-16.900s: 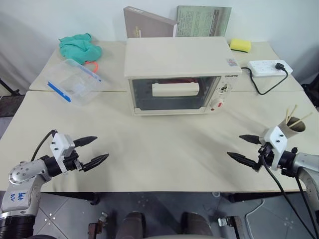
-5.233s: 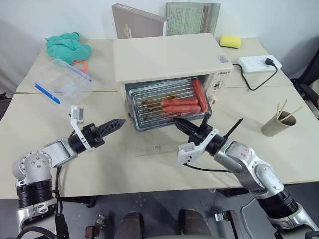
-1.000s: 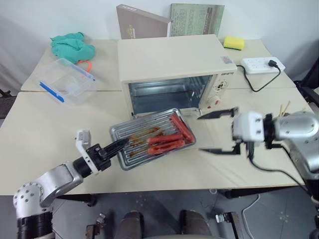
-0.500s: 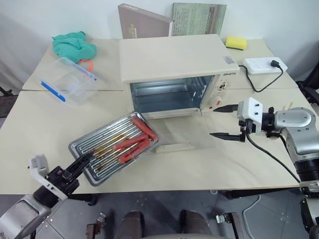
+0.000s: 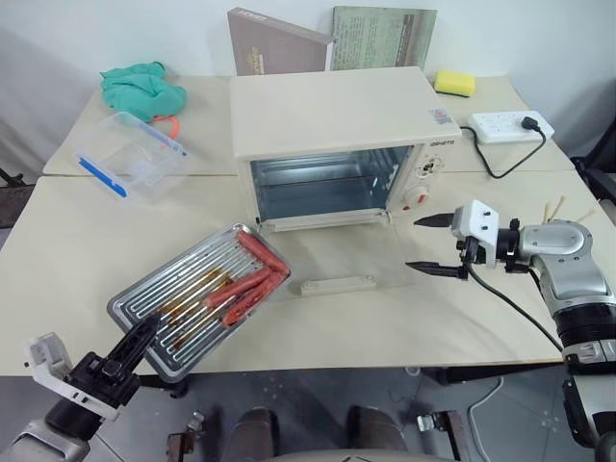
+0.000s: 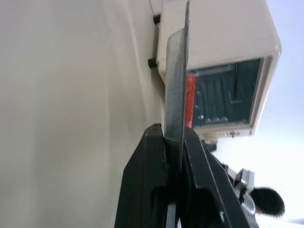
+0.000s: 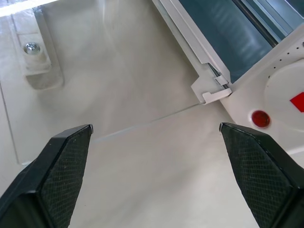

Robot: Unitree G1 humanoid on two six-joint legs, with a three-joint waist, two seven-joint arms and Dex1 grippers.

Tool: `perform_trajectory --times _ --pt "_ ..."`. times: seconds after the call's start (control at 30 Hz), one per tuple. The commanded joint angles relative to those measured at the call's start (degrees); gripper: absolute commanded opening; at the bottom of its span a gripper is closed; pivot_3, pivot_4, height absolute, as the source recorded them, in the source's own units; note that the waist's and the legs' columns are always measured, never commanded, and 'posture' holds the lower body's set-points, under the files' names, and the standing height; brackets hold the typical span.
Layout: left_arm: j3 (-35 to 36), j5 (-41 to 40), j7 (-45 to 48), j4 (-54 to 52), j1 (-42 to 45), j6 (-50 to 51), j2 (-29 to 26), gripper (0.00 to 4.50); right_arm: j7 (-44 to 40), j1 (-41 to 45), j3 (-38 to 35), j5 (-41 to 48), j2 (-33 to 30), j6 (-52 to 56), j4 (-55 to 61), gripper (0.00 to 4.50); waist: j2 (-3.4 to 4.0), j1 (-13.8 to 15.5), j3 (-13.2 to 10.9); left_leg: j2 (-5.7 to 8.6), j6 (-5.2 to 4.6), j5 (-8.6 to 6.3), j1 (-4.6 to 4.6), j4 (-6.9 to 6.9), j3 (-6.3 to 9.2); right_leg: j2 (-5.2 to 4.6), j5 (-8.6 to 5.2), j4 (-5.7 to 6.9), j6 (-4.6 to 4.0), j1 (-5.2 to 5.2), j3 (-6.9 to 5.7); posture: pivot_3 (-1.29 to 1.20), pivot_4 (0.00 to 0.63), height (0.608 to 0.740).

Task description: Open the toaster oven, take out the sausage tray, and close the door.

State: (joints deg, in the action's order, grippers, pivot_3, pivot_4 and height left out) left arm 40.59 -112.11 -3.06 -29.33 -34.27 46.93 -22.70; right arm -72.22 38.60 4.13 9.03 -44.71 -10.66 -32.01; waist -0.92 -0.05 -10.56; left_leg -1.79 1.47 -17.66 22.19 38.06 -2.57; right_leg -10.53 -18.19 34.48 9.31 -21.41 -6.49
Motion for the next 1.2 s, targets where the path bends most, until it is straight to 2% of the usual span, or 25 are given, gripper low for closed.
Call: perform_trajectory --times 0.03,0.07,0.17,0.33,0.53,0.83,1.0,1.2 --pt "2.87 -0.89 2.45 -4.05 -2.94 -3.38 1.82 0.0 1.07 0.23 0.7 -2.86 0.01 -0.92 -3.03 4.47 -0.01 0.03 0.0 0.0 0.0 0.0 0.0 0.0 -0.01 0.0 0.01 -0.01 -0.01 0.0 0.01 0.0 0.15 0.74" --pt "2.89 -0.89 2.53 -4.56 -3.41 -4.15 2.3 0.0 1.38 0.35 0.83 -3.41 0.12 -0.89 -3.68 4.47 -0.01 0.04 0.01 0.0 -0.01 -0.01 0.01 0.0 0.0 0.0 0.01 -0.03 -0.01 0.0 0.0 0.0 0.15 0.74" --pt "2.31 -0.89 2.42 -6.2 -4.83 -6.06 3.01 0.0 2.08 0.47 0.12 -3.84 0.5 -1.4 -4.76 3.87 0.07 -0.02 -0.04 0.0 -0.02 -0.02 0.01 0.0 -0.04 0.0 0.01 -0.06 -0.01 -0.01 0.01 0.0 0.15 0.74" --pt "2.06 -0.89 2.65 -9.57 -9.11 -10.34 5.49 0.0 1.71 0.65 -0.58 -3.5 0.76 -1.66 -6.32 2.15 0.07 -0.02 -0.04 0.0 -0.04 -0.04 0.02 0.0 -0.08 0.0 0.01 -0.12 -0.02 -0.01 0.04 0.0 0.15 0.74" --pt "2.61 -0.89 1.18 -11.22 -9.88 -15.42 7.68 0.0 -1.45 0.44 -1.02 0.06 3.13 4.63 -3.51 0.06 0.07 -0.02 -0.04 -0.01 -0.05 -0.05 0.02 0.02 -0.09 0.0 0.03 -0.14 -0.05 -0.01 0.05 0.0 0.15 0.74" --pt "4.68 -0.89 -3.0 -10.0 -5.47 -19.37 8.29 0.0 -2.83 -0.31 -4.18 7.29 5.2 17.9 2.43 0.03 0.07 0.13 -0.04 0.0 -0.1 -0.08 0.05 0.05 -0.09 0.0 0.04 -0.18 -0.07 0.0 0.04 0.0 0.15 0.74" --pt "4.56 -0.89 -5.12 -8.87 -2.06 -18.65 7.34 0.0 -0.32 2.39 -8.84 12.73 5.57 26.01 5.71 0.03 0.08 -0.02 -0.05 -0.01 -0.11 -0.08 0.06 0.03 -0.09 0.01 0.05 -0.17 -0.07 -0.01 0.05 0.0 0.15 0.74" --pt "4.54 -0.89 -6.41 -7.91 0.38 -17.23 6.79 0.0 3.89 5.88 -11.76 14.75 7.09 28.55 5.89 0.03 0.07 0.03 -0.05 -0.02 -0.1 -0.09 0.05 0.03 -0.1 0.02 0.05 -0.08 -0.06 -0.02 0.06 0.0 0.15 0.74"
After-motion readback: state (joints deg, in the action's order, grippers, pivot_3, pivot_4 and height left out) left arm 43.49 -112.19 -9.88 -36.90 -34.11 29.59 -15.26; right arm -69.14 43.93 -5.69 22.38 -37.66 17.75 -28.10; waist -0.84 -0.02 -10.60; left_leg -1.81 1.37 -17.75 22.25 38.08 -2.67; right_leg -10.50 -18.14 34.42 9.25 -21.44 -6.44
